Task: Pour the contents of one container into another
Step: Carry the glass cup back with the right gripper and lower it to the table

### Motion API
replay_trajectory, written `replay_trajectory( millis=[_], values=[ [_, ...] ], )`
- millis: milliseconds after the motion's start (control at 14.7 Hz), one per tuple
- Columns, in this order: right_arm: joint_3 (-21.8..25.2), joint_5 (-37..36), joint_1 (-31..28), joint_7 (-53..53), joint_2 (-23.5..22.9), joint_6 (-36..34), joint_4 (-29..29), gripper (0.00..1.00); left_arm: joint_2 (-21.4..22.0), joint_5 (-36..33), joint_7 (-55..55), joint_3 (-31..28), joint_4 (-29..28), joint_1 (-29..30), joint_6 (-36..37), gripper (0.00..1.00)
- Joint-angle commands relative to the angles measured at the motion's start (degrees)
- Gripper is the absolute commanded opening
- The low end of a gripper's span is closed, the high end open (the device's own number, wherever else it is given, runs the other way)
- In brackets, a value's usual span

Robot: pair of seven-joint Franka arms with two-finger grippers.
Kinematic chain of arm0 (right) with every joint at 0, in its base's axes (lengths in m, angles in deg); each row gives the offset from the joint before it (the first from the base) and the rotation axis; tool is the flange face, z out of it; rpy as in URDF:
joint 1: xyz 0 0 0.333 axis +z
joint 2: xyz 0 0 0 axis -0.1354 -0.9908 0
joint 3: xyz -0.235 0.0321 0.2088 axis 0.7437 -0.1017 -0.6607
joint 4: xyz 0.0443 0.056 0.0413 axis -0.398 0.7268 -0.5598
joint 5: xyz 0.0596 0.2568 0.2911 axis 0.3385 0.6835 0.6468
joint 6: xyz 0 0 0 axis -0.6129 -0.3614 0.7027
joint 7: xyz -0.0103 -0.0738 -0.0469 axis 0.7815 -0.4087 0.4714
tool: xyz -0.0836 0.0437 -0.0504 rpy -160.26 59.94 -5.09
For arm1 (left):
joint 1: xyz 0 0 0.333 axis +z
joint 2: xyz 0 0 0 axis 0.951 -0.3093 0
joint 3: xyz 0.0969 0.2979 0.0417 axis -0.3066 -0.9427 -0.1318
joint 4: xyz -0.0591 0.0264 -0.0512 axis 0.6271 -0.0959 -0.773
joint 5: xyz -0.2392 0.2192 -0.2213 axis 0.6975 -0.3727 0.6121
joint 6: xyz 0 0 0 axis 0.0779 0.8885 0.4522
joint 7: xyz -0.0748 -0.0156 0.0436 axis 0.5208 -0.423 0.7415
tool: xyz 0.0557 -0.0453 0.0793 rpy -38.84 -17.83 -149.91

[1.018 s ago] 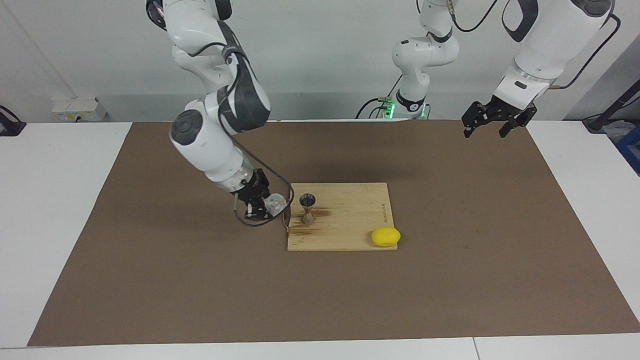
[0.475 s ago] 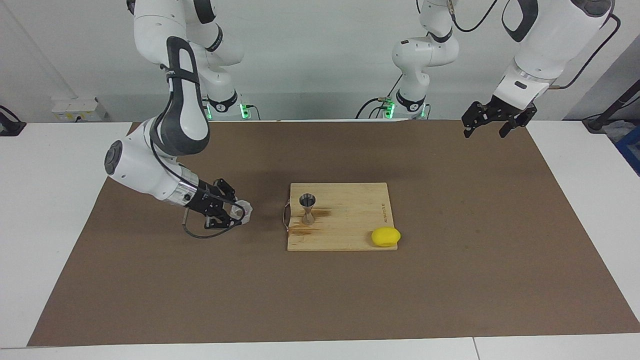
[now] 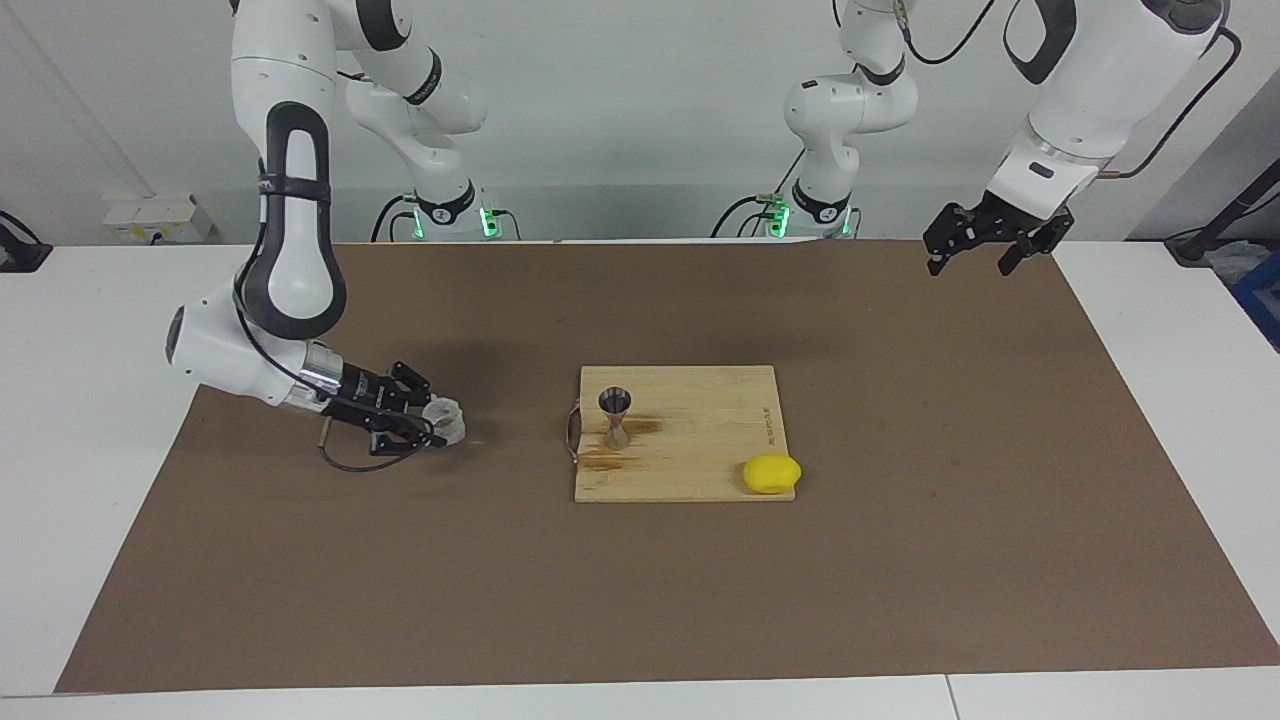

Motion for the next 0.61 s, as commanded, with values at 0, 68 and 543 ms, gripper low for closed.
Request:
replay_trajectory(
  millis=[0, 68, 543],
  values=[
    [-0.8, 1.9, -2.9, 5.8, -0.9, -1.1, 1.2, 0.0, 1.0, -0.8, 0.8, 0.4, -0.6, 0.7, 0.7, 1.0],
    [-0.8, 1.9, -3.2, 6.7, -1.2, -1.0, 1.3, 0.0, 1.0, -0.8, 0.8, 0.4, -0.6, 0.7, 0.7, 1.0],
    [-0.6, 5.2, -3.6, 12.2, -0.7, 1.0, 6.6, 0.0, 1.0, -0.8, 0.8, 0.4, -0.6, 0.7, 0.7, 1.0]
  ],
)
